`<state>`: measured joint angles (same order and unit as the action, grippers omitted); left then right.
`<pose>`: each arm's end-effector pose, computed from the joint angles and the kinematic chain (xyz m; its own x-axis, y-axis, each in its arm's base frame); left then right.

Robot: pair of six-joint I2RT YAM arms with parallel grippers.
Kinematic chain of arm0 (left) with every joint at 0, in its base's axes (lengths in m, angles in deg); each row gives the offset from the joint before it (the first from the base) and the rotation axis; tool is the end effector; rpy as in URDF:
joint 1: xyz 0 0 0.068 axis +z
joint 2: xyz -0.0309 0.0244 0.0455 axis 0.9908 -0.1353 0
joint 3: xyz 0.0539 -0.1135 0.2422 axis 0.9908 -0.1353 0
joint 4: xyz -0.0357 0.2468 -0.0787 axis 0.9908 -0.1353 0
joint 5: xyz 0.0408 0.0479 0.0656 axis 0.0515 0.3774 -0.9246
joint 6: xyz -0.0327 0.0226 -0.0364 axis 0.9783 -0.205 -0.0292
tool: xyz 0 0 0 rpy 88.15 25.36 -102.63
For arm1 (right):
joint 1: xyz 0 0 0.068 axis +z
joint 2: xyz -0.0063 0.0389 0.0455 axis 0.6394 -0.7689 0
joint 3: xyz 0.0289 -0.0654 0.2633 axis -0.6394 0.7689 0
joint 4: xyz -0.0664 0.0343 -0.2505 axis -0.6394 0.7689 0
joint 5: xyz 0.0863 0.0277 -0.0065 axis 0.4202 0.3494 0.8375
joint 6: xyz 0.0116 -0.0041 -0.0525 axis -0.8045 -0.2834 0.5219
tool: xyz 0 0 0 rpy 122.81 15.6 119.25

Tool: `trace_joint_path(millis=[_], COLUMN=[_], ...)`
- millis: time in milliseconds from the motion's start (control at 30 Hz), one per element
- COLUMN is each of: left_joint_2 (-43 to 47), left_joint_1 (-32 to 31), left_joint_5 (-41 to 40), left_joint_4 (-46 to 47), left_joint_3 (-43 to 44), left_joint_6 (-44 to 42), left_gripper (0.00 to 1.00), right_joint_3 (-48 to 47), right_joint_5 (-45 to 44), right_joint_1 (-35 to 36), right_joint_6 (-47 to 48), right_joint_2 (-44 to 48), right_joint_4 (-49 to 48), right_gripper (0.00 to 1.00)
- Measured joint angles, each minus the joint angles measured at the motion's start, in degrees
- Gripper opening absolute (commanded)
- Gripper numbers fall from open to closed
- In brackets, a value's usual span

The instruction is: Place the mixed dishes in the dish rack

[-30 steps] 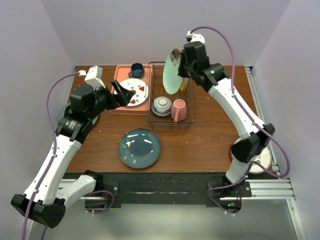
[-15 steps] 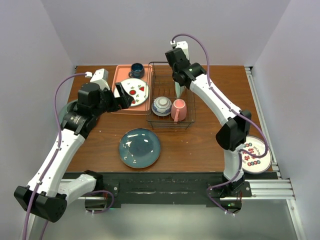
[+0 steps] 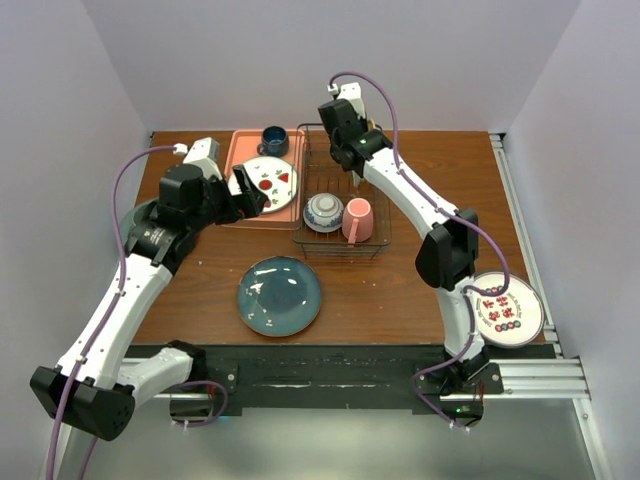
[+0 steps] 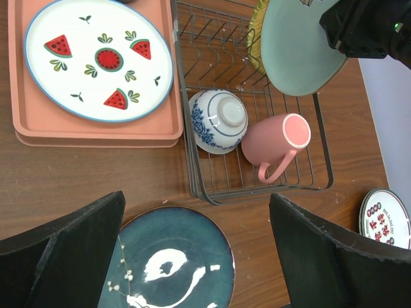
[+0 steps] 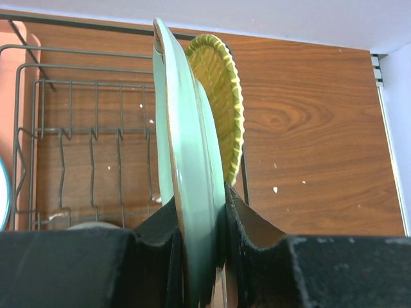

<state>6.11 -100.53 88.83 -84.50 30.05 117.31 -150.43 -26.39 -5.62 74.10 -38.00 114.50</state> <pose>0.2159 -0.0736 0.3731 -0.5412 -0.3523 -0.7636 0.1021 0.8737 -0.4756 0.4200 0.2551 0.3442 -0.4631 -0.1850 -0.8668 0.1304 0.9531 -0.2730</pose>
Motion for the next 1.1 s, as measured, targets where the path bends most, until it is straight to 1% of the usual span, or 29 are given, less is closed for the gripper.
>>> trace_joint_path(millis=[267,533,567,633,667,733,767,833,867,900,1100], left_joint_2=[-1.62,-1.62,-1.62,-1.62,-1.62,-1.62,-1.62,-1.62,-1.62,-1.62,-1.62], left_joint_1=[0.0,0.0,0.0,0.0,0.0,0.0,0.0,0.0,0.0,0.0,0.0], left_joint_5=[0.17,0.17,0.17,0.17,0.17,0.17,0.17,0.2,0.2,0.2,0.2], left_joint_4=[-0.44,-0.85,-0.83,-0.83,-0.85,-0.83,-0.83,-0.83,-0.83,-0.83,-0.83], left_joint_3=[0.55,0.55,0.55,0.55,0.55,0.55,0.55,0.55,0.55,0.55,0.52], left_joint_6=[0.0,0.0,0.0,0.0,0.0,0.0,0.0,0.0,0.0,0.0,0.0], left_gripper=[1.0,1.0,1.0,1.0,1.0,1.0,1.0,1.0,1.0,1.0,1.0], right_joint_3=[0.02,1.66,1.97,2.45,2.51,2.51,2.51,2.49,2.49,2.49,2.49], right_joint_5=[-0.33,-0.15,-0.15,-0.09,-0.02,0.22,0.15,-0.22,-0.28,-0.31,-0.04], right_joint_1=[0.0,-0.13,-0.13,-0.28,-0.39,-0.57,-0.7,-1.05,-1.29,-1.51,-2.71], right_joint_6=[1.46,1.38,1.18,0.83,0.61,-0.09,-0.33,-1.2,-1.62,-1.88,-3.89], right_joint_2=[-3.37,-6.4,-6.4,-6.4,-6.4,-6.4,-6.4,-6.38,-6.38,-6.4,-6.32], right_joint_4=[-4.55,-5.42,-5.4,-5.51,-5.44,-5.46,-5.7,-6.56,-6.93,-6.99,-7.32], right_gripper=[0.0,0.01,0.09,0.17,0.28,0.35,0.45,0.5,0.55,0.56,0.61])
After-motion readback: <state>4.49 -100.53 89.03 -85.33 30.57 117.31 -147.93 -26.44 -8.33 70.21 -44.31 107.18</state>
